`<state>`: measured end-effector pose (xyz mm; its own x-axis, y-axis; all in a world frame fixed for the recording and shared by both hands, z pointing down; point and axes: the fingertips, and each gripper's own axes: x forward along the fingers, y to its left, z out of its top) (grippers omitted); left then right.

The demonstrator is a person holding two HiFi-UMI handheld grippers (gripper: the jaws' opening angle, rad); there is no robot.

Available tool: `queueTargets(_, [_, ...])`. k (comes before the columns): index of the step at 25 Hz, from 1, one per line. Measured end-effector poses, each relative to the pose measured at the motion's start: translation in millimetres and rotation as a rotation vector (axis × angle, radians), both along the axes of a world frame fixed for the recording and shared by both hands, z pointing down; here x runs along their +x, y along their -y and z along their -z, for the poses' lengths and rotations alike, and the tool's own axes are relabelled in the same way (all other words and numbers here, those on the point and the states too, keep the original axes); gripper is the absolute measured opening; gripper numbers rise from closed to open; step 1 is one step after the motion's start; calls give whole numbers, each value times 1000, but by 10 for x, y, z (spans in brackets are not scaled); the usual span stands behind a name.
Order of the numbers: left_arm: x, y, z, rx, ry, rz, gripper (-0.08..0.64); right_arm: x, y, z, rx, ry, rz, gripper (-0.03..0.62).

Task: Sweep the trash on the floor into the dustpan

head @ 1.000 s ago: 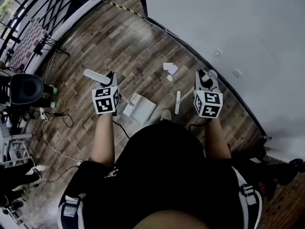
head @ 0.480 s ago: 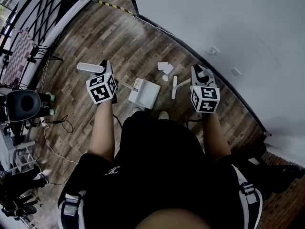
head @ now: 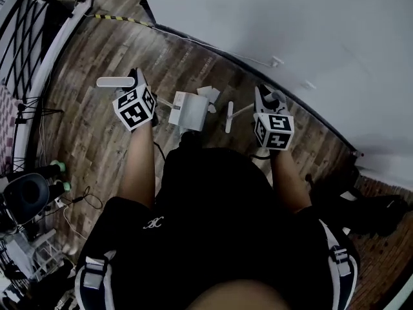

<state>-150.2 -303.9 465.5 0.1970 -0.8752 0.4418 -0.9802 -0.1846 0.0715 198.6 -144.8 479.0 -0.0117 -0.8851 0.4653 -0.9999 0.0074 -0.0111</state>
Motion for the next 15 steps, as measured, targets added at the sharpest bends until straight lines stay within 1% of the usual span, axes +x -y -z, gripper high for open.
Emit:
queueTargets(2, [59,337,-81,3,-3,-40,34,29,104,-46,-10,-5,-67,52])
queueTargets(5, [166,731,-321,-35,-13,-98,34,84,144,-155,-62,-24,-162,52])
queueTargets(7, [183,998,-484,-57,-17,-116,35,69,218,-242,-93,-27,-209,52])
queueTargets(10, [214,1357,-698,-65,-13,-141,35,34,307,-373,-127,-20,-279,52])
queueTargets(12, [214,1545,-810,-63,-13,-147,35,48,336,-404,-134,-30,-328,52])
queueTargets(15, [146,1856,-952,-71,-15,-114,35,114,452,-451,-142,-36,-386,52])
